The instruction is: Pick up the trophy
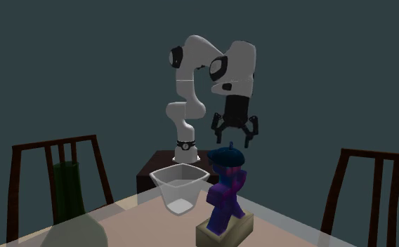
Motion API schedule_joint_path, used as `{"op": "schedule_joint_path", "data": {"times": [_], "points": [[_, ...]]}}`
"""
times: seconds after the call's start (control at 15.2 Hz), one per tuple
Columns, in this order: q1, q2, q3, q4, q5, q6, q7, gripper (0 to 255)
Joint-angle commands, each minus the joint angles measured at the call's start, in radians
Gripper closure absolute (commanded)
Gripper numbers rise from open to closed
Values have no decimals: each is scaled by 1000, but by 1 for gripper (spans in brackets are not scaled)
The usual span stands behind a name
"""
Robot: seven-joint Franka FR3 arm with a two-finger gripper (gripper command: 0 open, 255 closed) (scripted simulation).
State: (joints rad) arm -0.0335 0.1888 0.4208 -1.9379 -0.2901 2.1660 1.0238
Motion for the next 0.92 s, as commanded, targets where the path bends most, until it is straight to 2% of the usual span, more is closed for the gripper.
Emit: {"op": "schedule_joint_path", "data": {"times": [0.0, 0.13, 0.2, 0.79, 0.86], "points": [[25, 93, -10, 78, -53, -10, 75, 0], [53, 182, -28, 163, -92, -27, 133, 0], [58, 191, -32, 173, -95, -29, 139, 0], [67, 240, -48, 139, -131, 47, 172, 0], [68, 243, -48, 141, -132, 47, 173, 255]]}}
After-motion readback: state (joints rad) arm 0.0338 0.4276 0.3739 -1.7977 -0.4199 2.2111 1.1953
